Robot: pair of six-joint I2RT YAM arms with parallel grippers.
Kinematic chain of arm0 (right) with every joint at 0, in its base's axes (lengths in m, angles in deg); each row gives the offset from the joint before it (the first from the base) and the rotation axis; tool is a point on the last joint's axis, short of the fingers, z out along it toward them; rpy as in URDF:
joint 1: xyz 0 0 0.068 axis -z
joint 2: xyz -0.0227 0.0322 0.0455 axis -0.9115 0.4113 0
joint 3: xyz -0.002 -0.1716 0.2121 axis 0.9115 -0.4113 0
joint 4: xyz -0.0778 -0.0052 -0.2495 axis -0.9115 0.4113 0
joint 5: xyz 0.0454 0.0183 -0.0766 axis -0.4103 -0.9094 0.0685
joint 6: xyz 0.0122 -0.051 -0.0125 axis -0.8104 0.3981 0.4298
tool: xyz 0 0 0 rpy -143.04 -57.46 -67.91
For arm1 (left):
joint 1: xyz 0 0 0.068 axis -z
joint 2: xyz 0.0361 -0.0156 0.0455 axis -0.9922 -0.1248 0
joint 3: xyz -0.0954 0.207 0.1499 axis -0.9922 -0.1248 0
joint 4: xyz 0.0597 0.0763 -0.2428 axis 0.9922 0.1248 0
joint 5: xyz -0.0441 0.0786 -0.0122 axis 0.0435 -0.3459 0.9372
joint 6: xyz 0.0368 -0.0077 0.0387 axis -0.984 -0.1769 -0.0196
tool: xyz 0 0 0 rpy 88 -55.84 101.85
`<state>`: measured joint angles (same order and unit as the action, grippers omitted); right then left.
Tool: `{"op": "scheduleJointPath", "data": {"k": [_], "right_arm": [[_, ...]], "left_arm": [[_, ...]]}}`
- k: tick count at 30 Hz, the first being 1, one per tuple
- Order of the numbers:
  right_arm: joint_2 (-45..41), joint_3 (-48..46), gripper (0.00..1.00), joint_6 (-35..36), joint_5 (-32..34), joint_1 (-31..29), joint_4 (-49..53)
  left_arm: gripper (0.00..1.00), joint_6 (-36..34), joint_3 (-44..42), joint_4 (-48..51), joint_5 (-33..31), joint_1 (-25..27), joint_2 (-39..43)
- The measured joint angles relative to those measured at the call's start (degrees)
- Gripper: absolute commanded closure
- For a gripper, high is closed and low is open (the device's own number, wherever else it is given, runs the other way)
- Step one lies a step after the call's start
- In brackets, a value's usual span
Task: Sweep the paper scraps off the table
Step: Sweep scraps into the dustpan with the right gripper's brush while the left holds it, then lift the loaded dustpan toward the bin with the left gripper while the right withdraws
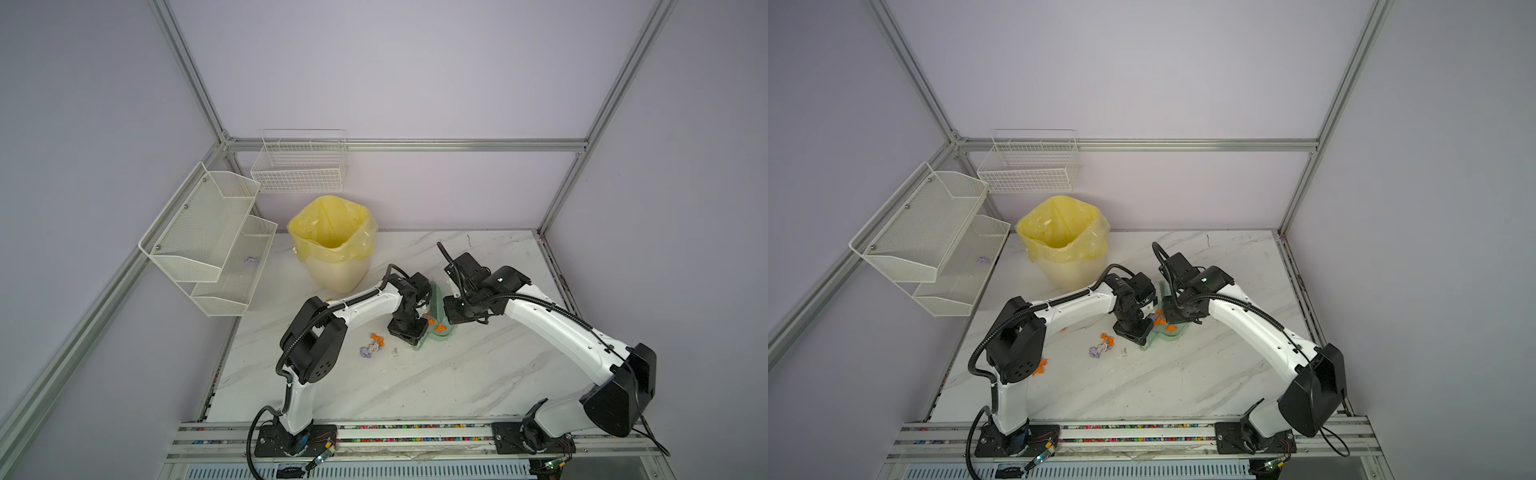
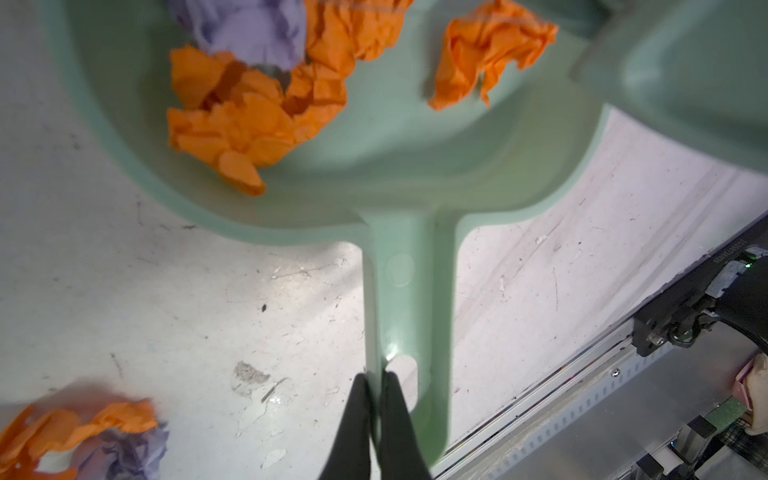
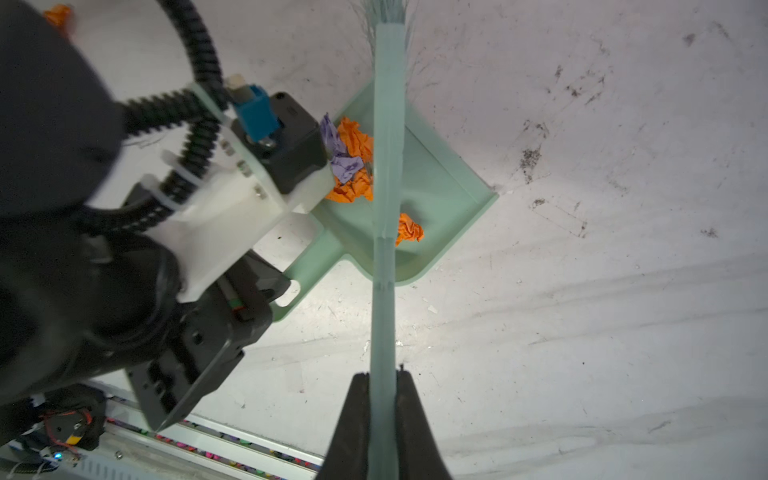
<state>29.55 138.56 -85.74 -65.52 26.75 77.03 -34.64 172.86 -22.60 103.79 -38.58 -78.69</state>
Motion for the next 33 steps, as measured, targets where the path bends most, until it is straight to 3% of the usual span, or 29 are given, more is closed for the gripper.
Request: {"op": "scheduleJointPath", "data": {"k": [21, 25, 33], "right_arm": [[-0.59, 5.4, 1.0, -4.07, 10.49, 0.98, 0.07], [-0.48, 6.01, 1.0, -3.63, 10.19, 4.79, -1.07], [-1.92, 6.88, 1.0, -2.21, 8.7, 19.28, -7.13]], "left_arm": [[1.0, 0.04, 0.0, -1.11, -2.38, 0.0, 1.66], [1.0, 0.07, 0.0, -1.46, -2.75, 0.0, 3.8], [1.0, 0.59, 0.26, -0.98, -3.8, 0.0, 9.07]]}}
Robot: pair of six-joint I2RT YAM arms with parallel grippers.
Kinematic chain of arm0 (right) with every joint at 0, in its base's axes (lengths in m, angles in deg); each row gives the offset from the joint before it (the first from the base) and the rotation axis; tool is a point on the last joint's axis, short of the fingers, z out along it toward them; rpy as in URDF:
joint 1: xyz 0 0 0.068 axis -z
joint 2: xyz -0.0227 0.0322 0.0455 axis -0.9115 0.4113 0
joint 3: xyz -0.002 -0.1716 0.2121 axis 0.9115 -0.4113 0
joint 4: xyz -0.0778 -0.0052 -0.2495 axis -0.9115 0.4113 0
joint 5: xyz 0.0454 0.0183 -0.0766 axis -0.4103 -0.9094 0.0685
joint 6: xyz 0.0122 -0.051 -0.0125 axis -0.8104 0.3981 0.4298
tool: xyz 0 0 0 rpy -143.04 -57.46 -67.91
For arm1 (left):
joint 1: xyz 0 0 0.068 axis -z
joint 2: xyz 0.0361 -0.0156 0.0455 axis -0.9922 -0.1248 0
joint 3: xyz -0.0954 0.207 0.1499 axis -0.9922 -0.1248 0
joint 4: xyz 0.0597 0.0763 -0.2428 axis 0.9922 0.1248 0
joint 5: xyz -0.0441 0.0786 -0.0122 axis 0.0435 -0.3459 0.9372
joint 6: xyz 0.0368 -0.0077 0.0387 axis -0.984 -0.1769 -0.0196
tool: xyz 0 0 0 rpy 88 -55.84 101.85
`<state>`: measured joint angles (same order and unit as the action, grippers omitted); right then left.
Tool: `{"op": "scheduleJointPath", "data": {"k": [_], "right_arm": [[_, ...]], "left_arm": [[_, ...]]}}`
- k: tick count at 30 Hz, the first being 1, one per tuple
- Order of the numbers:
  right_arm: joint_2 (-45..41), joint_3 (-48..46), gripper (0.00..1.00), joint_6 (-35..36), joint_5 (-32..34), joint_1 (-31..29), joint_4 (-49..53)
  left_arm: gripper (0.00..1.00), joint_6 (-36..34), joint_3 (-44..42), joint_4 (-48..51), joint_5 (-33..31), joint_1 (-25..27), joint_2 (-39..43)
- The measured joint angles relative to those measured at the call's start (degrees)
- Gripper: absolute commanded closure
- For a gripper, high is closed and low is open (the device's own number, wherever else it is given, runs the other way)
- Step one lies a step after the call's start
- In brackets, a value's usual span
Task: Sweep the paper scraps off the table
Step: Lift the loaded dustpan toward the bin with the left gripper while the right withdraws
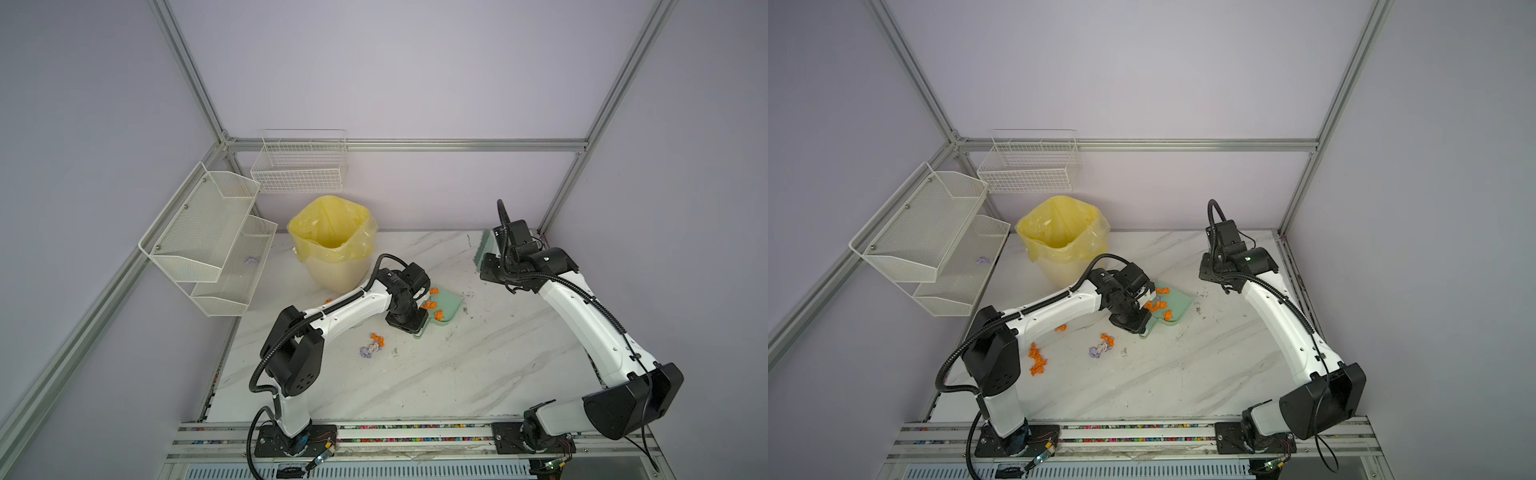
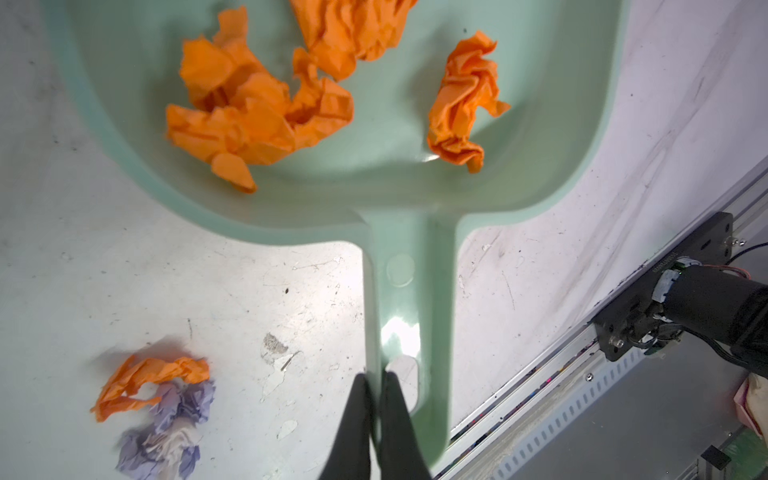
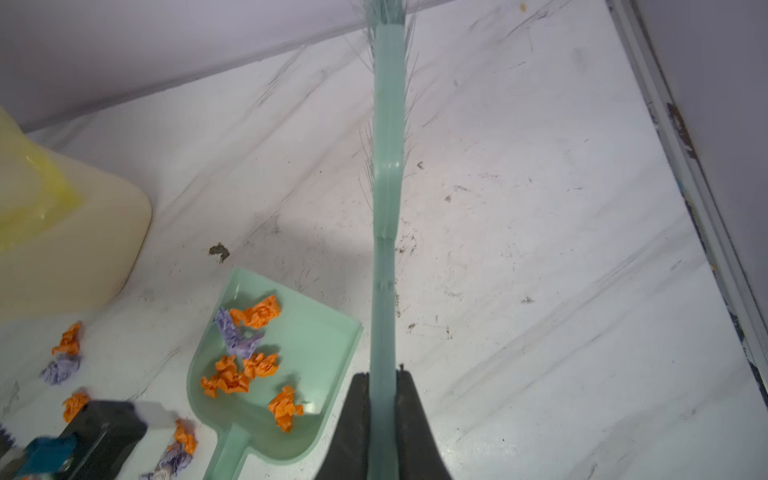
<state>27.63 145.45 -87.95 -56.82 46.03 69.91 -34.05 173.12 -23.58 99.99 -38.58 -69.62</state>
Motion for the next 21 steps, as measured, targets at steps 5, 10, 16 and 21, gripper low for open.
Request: {"op": "scheduleJointPath", "data": {"k": [5, 10, 16, 21], "right_arm": [[-1.73, -1.81, 1.0, -0.24, -1.44, 1.97, -4.44], [-3.15, -4.55, 1.0, -0.66, -2.73, 2.08, -6.51], [-3.41, -5.7, 1.0, -0.7, -2.91, 2.16, -7.78], [-4.15, -8.09, 1.0, -0.96, -4.02, 2.19, -9.07]], "left_arm": [[1.0, 0.02, 4.85, 3.15, -1.36, -0.11, 1.88], [1.0, 0.37, 9.84, 5.46, -1.66, -1.9, 4.63], [1.0, 1.33, 17.03, 8.2, -1.25, -6.38, 5.79], [1.0, 2.34, 21.38, 8.59, 0.04, -11.5, 7.45]]}}
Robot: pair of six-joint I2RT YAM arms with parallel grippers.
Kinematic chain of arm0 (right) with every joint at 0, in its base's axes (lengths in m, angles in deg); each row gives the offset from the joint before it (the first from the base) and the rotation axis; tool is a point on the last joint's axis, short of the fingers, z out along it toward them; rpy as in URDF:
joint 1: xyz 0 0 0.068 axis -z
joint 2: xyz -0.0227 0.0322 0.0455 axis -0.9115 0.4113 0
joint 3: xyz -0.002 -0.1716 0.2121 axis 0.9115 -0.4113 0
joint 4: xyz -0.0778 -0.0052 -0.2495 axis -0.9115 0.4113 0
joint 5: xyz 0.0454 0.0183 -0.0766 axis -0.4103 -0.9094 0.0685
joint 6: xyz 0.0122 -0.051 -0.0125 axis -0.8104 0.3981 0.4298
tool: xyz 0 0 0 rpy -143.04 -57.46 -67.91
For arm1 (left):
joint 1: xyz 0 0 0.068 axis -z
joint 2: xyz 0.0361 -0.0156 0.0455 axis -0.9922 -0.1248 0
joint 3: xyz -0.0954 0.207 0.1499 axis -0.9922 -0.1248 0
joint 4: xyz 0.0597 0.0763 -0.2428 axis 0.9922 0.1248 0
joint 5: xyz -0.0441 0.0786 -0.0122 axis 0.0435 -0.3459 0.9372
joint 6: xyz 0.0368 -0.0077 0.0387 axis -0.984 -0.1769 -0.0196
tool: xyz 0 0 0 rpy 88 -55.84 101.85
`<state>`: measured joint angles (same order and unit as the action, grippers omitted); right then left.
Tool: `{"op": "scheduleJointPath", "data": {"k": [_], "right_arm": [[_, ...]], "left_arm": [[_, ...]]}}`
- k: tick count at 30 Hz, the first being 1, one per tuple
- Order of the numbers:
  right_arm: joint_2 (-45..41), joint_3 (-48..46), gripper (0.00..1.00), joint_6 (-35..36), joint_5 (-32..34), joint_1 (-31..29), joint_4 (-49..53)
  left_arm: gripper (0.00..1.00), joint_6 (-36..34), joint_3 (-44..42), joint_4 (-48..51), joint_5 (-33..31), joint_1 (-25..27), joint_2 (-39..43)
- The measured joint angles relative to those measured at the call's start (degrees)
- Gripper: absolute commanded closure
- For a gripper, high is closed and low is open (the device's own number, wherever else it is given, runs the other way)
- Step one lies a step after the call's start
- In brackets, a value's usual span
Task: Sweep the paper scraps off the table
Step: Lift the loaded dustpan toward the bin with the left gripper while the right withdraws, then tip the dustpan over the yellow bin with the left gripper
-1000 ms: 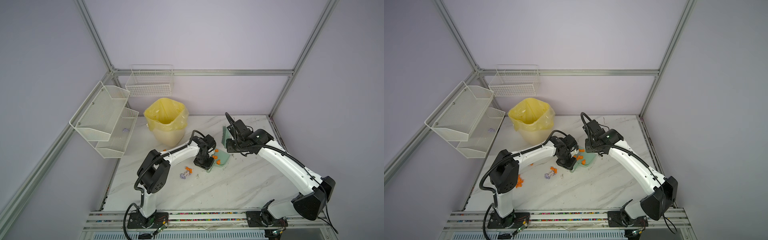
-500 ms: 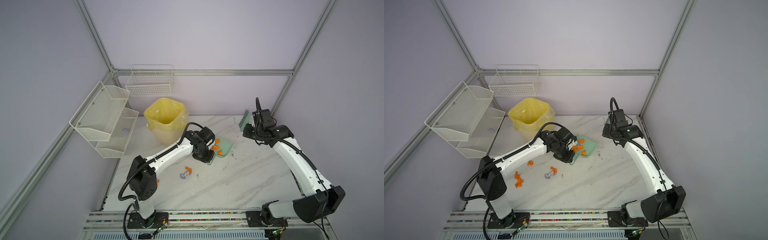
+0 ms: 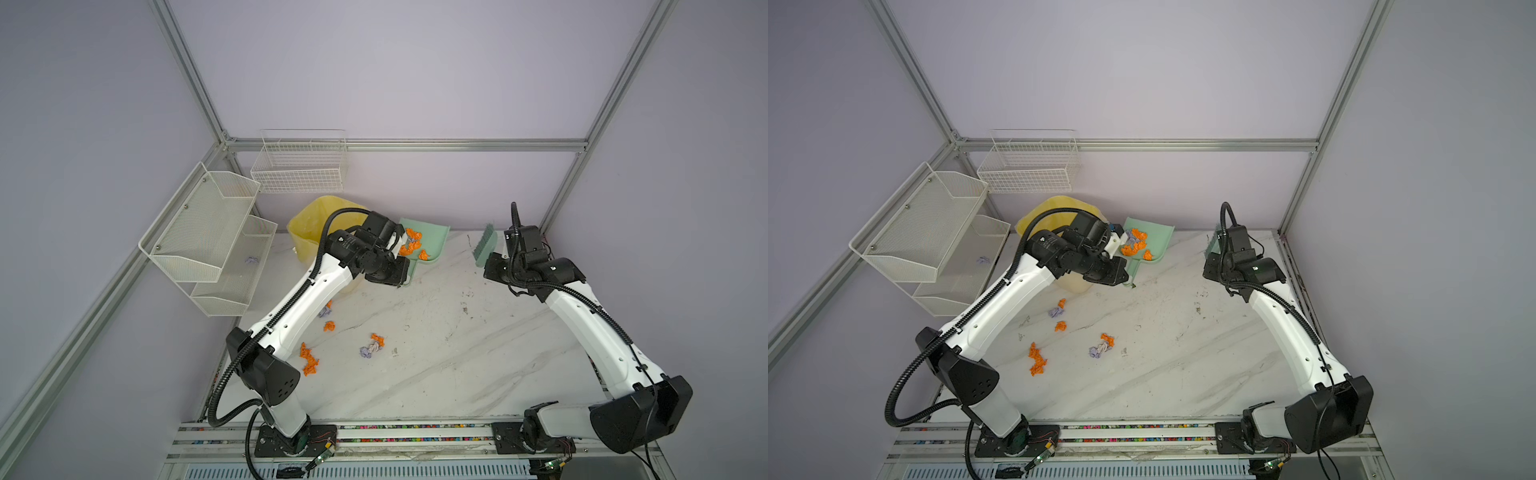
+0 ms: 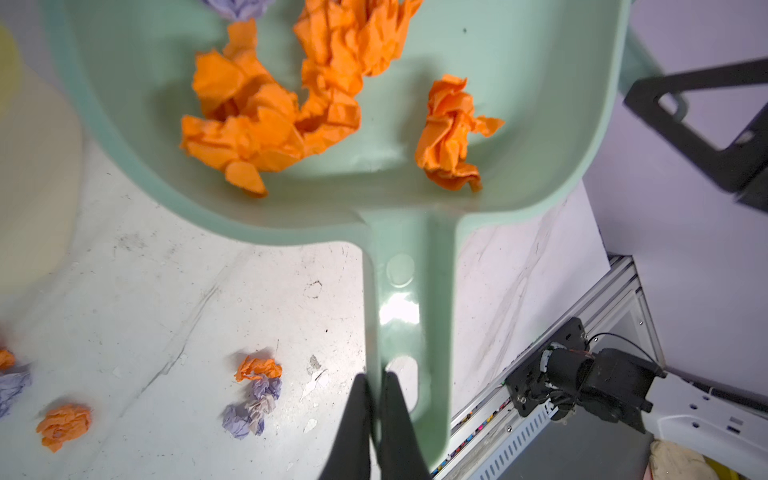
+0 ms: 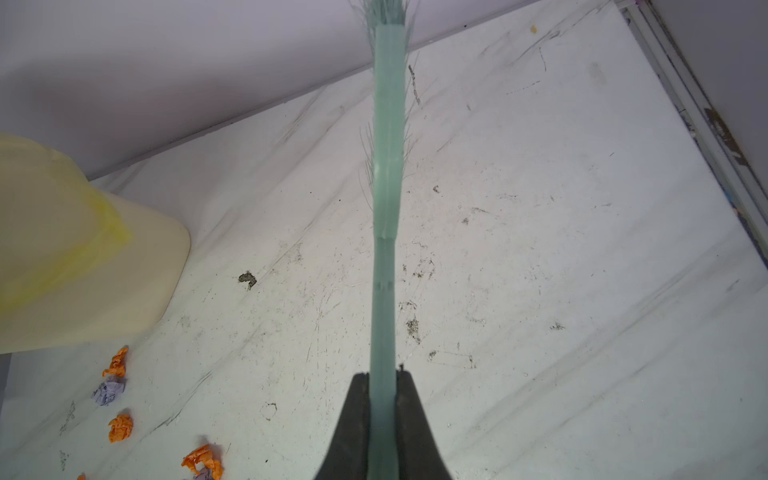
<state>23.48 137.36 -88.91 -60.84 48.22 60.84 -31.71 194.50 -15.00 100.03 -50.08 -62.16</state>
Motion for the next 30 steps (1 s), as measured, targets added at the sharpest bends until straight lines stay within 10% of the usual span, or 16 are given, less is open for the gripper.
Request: {"op": "scheduleJointPath", "data": {"k": [12, 30], "right_arm": [[-1.97, -5.73, 1.0, -1.05, -1.75, 0.0, -2.23], [-2.03, -5.84, 1.0, -0.85, -3.23, 0.0, -3.58]], "left_arm": [[1.0, 8.37, 1.7, -7.3, 13.53, -17.73, 3.48], [1.0, 40.63, -28.11, -47.3, 38.4, -32.81, 10.6]]}}
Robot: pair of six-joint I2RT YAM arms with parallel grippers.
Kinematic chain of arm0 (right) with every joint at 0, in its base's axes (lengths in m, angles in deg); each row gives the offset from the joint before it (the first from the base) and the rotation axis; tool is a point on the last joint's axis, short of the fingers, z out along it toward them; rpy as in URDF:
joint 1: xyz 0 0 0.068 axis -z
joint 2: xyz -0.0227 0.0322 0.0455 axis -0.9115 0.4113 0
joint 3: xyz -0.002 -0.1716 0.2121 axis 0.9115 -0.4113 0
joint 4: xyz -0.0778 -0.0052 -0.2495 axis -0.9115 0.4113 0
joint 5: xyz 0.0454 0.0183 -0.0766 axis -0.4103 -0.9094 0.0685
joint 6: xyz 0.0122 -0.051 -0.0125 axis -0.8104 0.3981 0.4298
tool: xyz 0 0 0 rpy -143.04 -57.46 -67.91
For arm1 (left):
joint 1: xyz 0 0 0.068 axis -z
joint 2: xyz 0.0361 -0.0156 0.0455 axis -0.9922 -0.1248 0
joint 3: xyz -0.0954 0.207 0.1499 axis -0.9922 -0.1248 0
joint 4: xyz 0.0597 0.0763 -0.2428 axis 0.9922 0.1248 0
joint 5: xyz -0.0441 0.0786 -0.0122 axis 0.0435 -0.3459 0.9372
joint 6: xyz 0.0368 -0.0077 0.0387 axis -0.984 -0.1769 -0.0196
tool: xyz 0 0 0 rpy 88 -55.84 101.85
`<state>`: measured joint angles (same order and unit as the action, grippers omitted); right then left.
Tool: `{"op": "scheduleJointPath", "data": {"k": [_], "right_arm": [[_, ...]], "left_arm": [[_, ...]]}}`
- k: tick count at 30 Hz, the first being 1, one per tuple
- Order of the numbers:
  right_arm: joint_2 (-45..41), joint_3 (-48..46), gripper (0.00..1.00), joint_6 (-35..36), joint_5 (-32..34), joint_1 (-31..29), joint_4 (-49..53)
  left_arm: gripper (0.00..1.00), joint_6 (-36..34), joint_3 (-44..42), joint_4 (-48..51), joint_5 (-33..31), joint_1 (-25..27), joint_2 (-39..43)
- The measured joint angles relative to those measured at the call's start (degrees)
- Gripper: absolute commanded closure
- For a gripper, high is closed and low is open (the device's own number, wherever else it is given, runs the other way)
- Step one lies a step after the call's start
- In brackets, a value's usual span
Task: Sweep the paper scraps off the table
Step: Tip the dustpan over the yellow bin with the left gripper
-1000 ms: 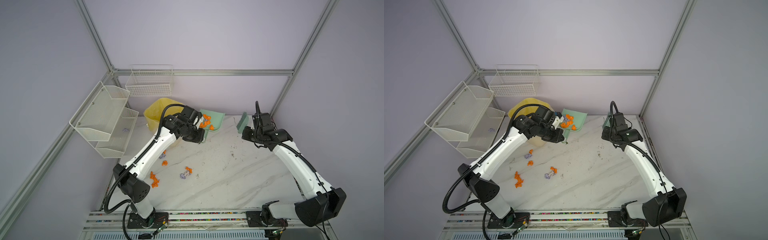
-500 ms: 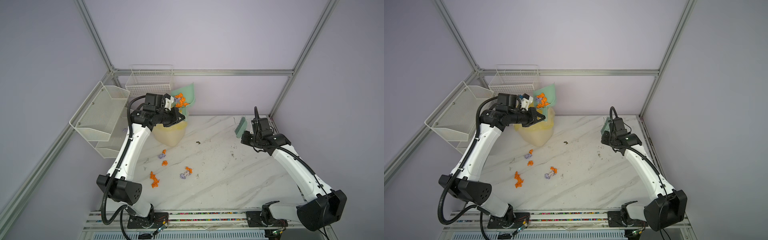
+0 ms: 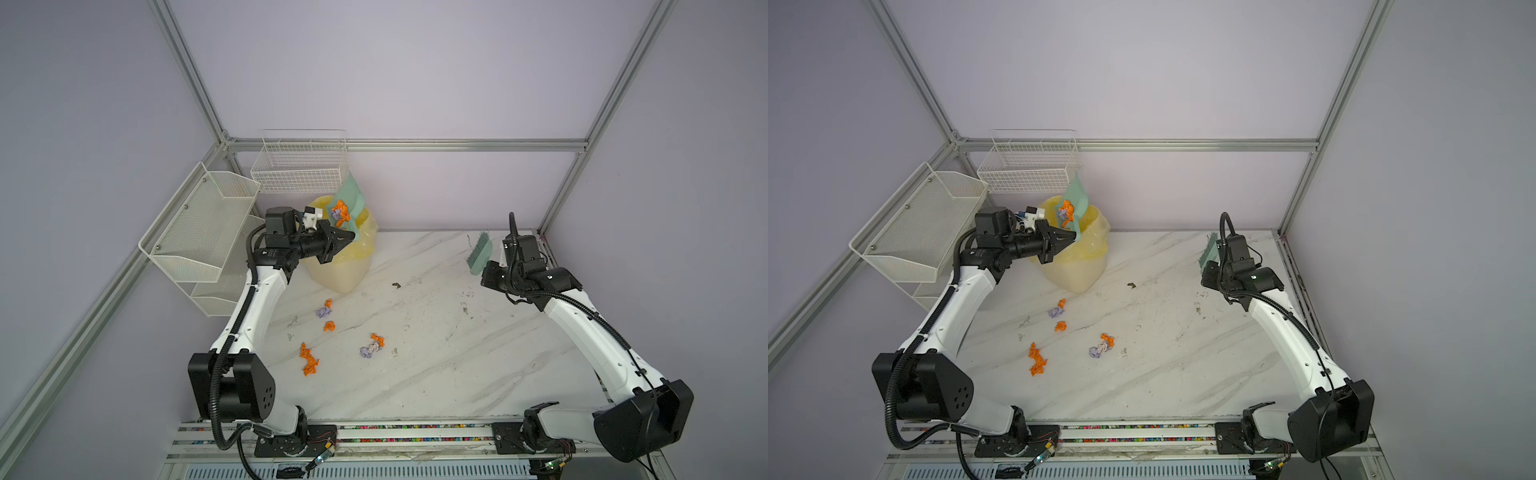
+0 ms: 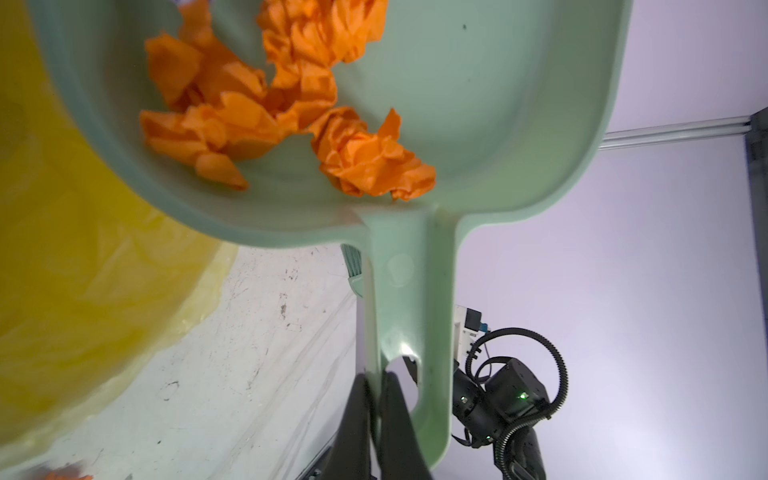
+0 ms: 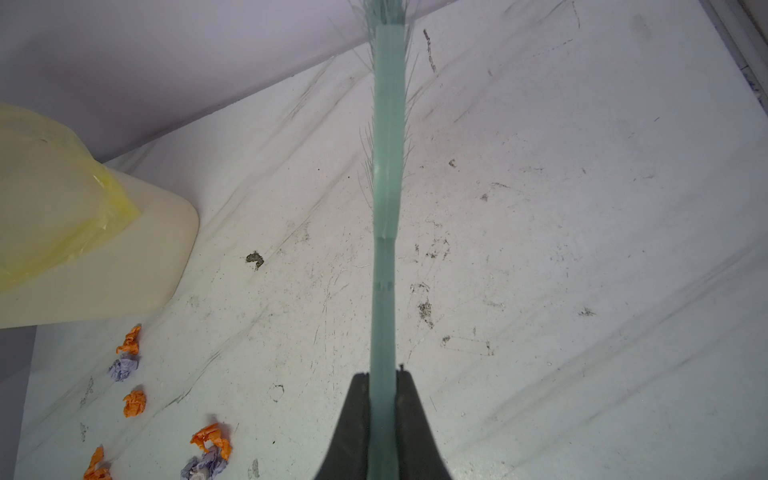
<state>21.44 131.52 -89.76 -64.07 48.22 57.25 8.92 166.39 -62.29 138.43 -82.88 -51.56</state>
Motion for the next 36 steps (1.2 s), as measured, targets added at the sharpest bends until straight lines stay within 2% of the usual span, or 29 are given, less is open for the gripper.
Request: {"op": "scheduleJointPath", "data": {"k": [9, 19, 27, 31, 36], "right_arm": [[0.0, 0.0, 1.0, 0.09, -0.68, 0.0, -0.74], [0.0, 0.09, 1.0, 0.09, -1.42, 0.0, -0.7], [0.0, 0.81, 1.0, 0.09, -1.75, 0.0, -0.63], [0.0, 0.81, 1.0, 0.07, -1.75, 0.0, -0.61], [0.35, 1.64, 1.0, 0.09, -1.81, 0.0, -0.26]], "left_arm": [[1.0, 20.52, -9.33, -25.4, 5.09, -0.94, 1.62], [1.0, 41.05, -16.48, -51.39, 6.97, -2.21, 1.25], [1.0, 52.35, -20.85, -69.55, 6.62, -2.47, -1.27], [1.0, 54.77, -22.6, -79.41, 5.86, -2.56, -5.09], [1.0, 56.04, -23.19, -84.76, 4.81, -2.58, -6.1]]}}
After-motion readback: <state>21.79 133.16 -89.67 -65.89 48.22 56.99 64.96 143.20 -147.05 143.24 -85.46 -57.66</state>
